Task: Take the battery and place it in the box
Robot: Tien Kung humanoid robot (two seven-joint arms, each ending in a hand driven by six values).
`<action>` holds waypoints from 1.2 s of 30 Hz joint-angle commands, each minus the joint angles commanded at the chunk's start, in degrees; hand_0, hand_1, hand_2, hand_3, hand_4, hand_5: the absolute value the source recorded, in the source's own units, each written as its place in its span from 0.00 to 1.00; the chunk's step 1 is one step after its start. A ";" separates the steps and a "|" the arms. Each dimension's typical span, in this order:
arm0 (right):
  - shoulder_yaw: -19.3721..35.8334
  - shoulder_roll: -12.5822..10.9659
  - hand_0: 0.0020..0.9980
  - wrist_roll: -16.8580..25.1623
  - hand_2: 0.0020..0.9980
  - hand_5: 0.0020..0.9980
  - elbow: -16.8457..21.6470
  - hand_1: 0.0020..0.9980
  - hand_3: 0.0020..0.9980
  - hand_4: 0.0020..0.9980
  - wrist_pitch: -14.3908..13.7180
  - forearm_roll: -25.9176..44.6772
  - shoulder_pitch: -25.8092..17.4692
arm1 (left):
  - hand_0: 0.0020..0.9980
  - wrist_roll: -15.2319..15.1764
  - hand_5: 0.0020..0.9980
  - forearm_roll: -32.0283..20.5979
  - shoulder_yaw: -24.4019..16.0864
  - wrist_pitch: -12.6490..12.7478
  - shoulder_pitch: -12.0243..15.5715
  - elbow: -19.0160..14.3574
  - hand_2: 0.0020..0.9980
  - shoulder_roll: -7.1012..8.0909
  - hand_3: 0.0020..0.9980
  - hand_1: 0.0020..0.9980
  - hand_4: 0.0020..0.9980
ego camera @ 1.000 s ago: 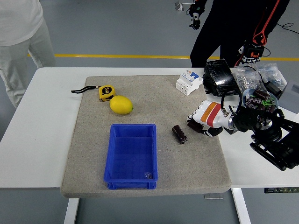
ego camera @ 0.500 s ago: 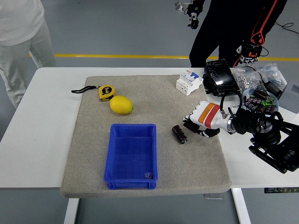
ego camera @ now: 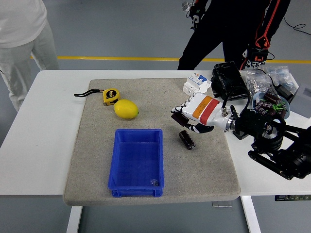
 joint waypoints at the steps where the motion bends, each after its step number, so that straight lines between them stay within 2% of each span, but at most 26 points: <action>1: 0.48 -0.10 0.44 -0.23 0.50 0.24 1.09 0.44 0.52 0.58 -0.17 -0.21 0.01 | 0.56 -0.01 0.60 -0.03 0.02 0.00 -0.02 0.01 0.62 0.01 0.58 0.58 0.64; 7: 2.24 -0.73 0.44 -2.76 0.51 0.24 11.26 0.45 0.52 0.58 -0.77 -1.99 -0.32 | 0.56 -0.07 0.60 -0.12 -0.09 0.09 0.03 0.11 0.62 0.02 0.58 0.58 0.63; 10: 1.12 -0.59 0.44 -4.44 0.51 0.24 15.87 0.45 0.52 0.58 0.01 -1.94 -0.20 | 0.56 0.00 0.60 0.07 -0.27 0.08 0.10 0.16 0.62 0.08 0.58 0.58 0.63; 15: -1.84 0.43 0.47 -6.88 0.53 0.24 20.37 0.47 0.54 0.60 2.32 -2.74 0.41 | 0.56 0.16 0.60 0.42 -0.48 -0.02 0.12 0.19 0.62 0.14 0.58 0.57 0.63; 17: -3.07 0.98 0.47 -7.37 0.53 0.24 21.06 0.47 0.54 0.60 3.15 -3.01 0.69 | 0.56 0.17 0.60 0.39 -0.52 -0.01 0.14 0.21 0.62 0.17 0.58 0.57 0.63; 18: -3.59 1.26 0.54 -7.67 0.60 0.27 21.24 0.53 0.74 0.68 3.70 -3.20 0.81 | 0.56 0.17 0.60 0.37 -0.51 -0.01 0.15 0.21 0.62 0.19 0.58 0.57 0.63; 23: -5.24 2.07 0.54 -8.23 0.60 0.27 21.18 0.53 0.74 0.68 5.48 -2.58 1.24 | 0.56 0.09 0.60 0.08 -0.36 0.05 0.10 0.23 0.62 0.29 0.58 0.57 0.63; 24: -5.44 2.16 0.59 -8.18 0.71 0.28 21.10 0.60 1.00 0.79 5.89 -2.28 1.32 | 0.56 0.05 0.60 0.02 -0.34 0.10 0.10 0.24 0.62 0.30 0.58 0.56 0.63; 29: -5.84 2.39 0.59 -7.50 0.71 0.28 20.61 0.60 1.00 0.79 6.85 -1.36 1.50 | 0.56 -0.05 0.60 -0.23 -0.21 0.17 0.07 0.24 0.62 0.30 0.58 0.56 0.63; 30: -5.80 2.41 0.61 -7.37 0.77 0.28 20.51 0.63 1.00 0.84 6.93 -1.16 1.51 | 0.56 -0.04 0.60 -0.21 -0.22 0.16 0.05 0.24 0.62 0.30 0.58 0.56 0.63; 35: -5.30 2.37 0.61 -7.16 0.77 0.28 19.98 0.63 1.00 0.84 7.48 -0.34 1.64 | 0.56 -0.03 0.60 -0.19 -0.20 0.10 -0.03 0.21 0.62 0.29 0.58 0.56 0.63; 36: -5.19 2.32 0.61 -7.22 0.81 0.28 19.89 0.64 1.00 0.83 7.58 -0.36 1.63 | 0.56 -0.02 0.60 -0.15 -0.23 0.07 -0.03 0.21 0.62 0.29 0.58 0.56 0.63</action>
